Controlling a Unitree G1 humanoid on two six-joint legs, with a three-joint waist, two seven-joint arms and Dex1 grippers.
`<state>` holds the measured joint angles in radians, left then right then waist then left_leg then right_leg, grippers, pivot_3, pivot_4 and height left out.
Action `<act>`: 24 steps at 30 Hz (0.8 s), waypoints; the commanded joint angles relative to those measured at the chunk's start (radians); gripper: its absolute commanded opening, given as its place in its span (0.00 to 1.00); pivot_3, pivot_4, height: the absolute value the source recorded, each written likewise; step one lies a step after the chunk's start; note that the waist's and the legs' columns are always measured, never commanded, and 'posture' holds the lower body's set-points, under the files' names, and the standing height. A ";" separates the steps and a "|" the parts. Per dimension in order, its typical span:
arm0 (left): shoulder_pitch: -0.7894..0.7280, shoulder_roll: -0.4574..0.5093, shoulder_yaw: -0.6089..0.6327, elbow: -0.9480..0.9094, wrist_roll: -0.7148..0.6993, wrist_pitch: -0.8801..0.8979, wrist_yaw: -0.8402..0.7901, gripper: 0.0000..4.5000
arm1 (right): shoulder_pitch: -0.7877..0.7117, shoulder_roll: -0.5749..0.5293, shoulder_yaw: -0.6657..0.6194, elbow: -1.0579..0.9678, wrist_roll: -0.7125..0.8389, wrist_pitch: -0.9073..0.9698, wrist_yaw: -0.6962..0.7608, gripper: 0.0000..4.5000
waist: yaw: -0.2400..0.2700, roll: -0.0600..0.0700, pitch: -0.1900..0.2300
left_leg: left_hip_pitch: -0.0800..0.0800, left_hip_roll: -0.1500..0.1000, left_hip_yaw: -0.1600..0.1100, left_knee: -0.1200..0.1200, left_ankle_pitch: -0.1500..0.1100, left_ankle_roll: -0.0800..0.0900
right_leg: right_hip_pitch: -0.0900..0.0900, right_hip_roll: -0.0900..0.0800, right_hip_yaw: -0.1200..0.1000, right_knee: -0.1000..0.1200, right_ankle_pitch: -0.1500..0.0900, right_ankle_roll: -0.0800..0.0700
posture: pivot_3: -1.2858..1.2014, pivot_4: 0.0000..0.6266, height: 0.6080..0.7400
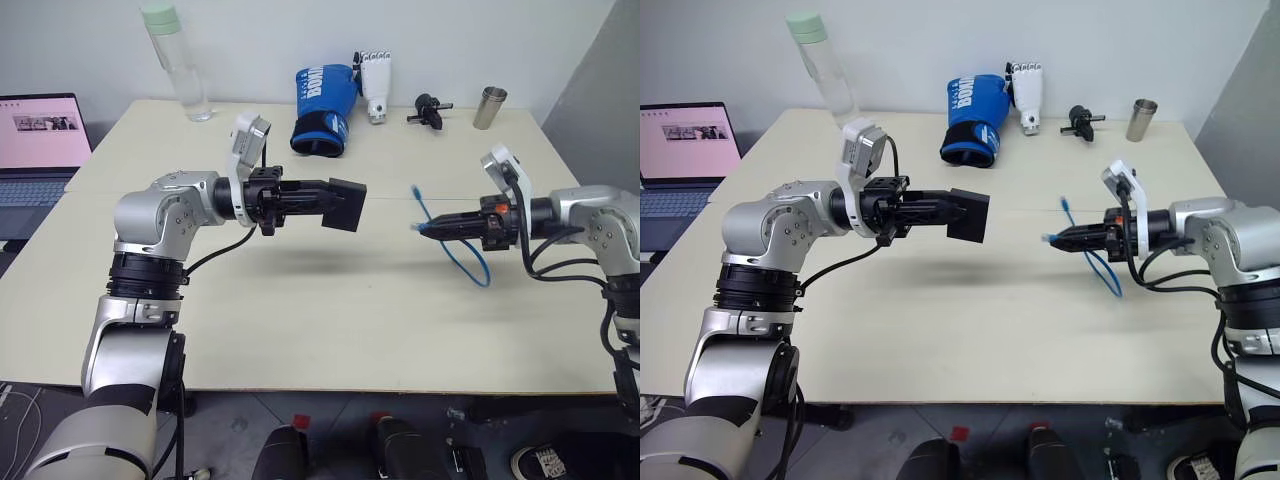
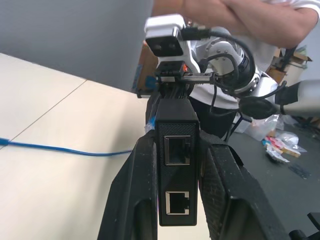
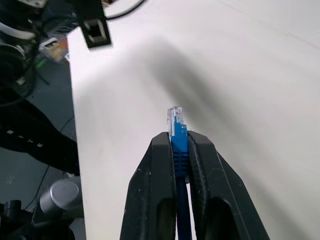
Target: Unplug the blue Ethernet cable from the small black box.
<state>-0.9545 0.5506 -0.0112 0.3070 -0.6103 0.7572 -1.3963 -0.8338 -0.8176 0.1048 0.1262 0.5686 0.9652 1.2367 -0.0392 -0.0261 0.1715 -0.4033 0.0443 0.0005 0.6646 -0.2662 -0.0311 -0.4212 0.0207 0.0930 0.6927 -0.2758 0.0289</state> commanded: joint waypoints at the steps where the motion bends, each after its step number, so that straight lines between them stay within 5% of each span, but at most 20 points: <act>1: -0.010 0.003 0.015 -0.033 -0.013 -0.005 0.003 0.17 | 0.028 0.057 0.031 -0.028 -0.117 -0.129 -0.132 0.02 | -0.005 0.000 0.000 | 0.000 0.000 0.000 0.000 0.000 0.000 | 0.000 0.000 0.000 0.000 0.000 0.000 | 0.52 0.24 1.00; 5: -0.013 0.001 0.016 -0.031 -0.012 -0.006 0.010 0.17 | 0.106 0.169 0.068 -0.076 -0.242 -0.191 -0.348 0.02 | -0.015 -0.001 -0.001 | 0.001 0.001 -0.001 -0.001 0.000 0.000 | 0.000 0.001 0.000 0.000 0.000 0.000 | 0.52 0.24 1.00; 12: -0.007 -0.002 0.018 -0.042 -0.016 -0.002 0.021 0.17 | 0.311 0.203 0.187 -0.168 -0.404 -0.372 -0.433 0.02 | -0.007 0.000 0.000 | -0.004 -0.001 -0.001 0.001 0.000 -0.001 | -0.002 -0.002 -0.001 0.001 0.000 0.001 | 0.52 0.24 1.00; 24: -0.002 0.004 0.023 -0.039 -0.019 -0.009 0.025 0.17 | 0.305 0.169 0.089 -0.267 -0.299 -0.249 -0.342 0.71 | -0.009 0.000 0.000 | -0.001 -0.001 -0.001 0.001 0.000 0.000 | -0.001 -0.001 -0.001 0.002 0.000 0.001 | 0.52 0.24 1.00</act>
<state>-0.9479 0.5462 -0.0106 0.3001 -0.6139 0.7575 -1.3652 -0.4985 -0.6288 0.2537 -0.0640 0.2127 0.6653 0.8622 -0.0479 -0.0263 0.1715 -0.4045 0.0436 -0.0011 0.6655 -0.2660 -0.0315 -0.4219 0.0199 0.0921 0.6943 -0.2762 0.0296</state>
